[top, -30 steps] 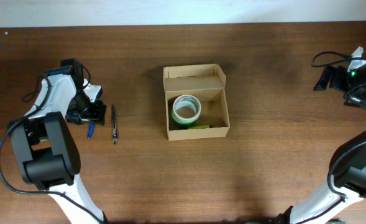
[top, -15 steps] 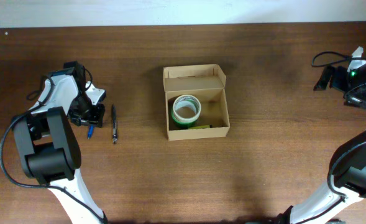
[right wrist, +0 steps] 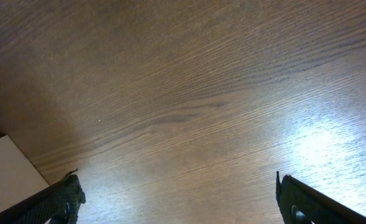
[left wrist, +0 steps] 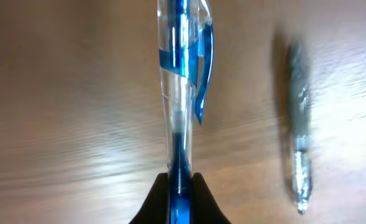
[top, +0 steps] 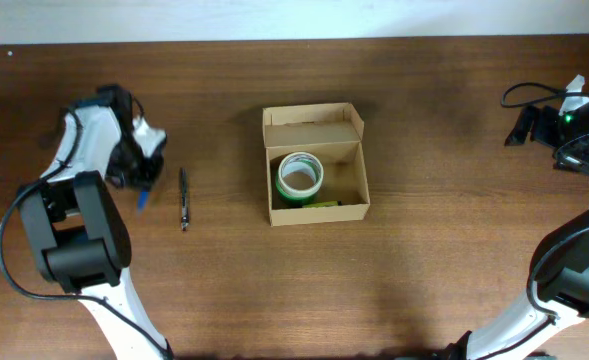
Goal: Pack container
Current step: 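Return the left gripper to the blue pen and grasp it, then carry the blue pen with the left gripper and drop it into the box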
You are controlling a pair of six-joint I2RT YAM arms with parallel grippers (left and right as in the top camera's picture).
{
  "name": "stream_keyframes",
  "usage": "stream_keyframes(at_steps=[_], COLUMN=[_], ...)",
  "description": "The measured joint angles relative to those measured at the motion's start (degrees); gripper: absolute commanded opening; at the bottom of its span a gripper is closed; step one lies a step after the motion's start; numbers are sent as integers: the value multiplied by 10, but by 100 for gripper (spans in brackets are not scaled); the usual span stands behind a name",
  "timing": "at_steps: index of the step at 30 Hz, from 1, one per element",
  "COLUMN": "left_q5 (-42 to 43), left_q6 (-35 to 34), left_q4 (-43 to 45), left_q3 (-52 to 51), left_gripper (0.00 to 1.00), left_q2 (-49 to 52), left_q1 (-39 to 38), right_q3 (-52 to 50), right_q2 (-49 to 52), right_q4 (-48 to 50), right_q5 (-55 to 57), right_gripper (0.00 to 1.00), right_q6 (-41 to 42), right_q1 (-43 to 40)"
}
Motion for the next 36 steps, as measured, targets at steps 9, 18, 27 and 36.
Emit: stream_keyframes(at_steps=[9, 18, 27, 36], left_q5=[93, 108, 58, 51], left_q6=[74, 171, 199, 201], left_q4=[-174, -216, -220, -239], left_q3=[331, 376, 376, 376], left_gripper=[2, 2, 2, 1], left_q2=[-22, -59, -7, 98], left_q1=[-36, -294, -447, -477], right_q3=[0, 0, 0, 0], right_q2=[0, 0, 0, 0], right_q4=[0, 0, 0, 0], right_q5=[0, 0, 0, 0], right_gripper=[99, 99, 99, 99], right_q6=[0, 0, 0, 1], right_q1=[0, 0, 0, 0])
